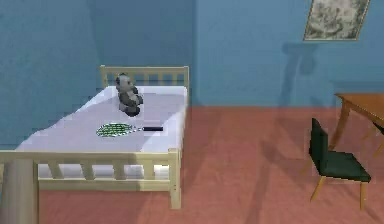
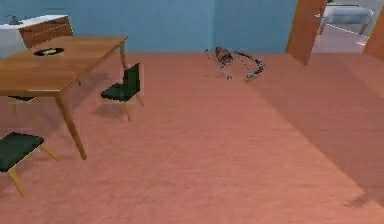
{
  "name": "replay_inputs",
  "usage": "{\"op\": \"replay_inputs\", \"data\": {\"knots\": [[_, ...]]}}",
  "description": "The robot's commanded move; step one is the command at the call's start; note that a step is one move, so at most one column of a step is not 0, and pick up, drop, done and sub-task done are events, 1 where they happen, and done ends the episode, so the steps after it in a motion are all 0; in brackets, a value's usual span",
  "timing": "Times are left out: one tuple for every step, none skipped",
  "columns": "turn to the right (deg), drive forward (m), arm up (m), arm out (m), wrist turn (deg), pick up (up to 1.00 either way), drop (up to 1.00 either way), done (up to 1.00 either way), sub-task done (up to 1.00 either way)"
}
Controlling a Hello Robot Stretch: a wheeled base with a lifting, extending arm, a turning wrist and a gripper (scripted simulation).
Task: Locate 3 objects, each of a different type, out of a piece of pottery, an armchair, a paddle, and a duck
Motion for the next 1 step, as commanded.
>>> {"op": "replay_inputs", "data": {"knots": [[45.0,0.0,0.0,0.0,0.0,0.0,0.0,0.0,0.0]]}}
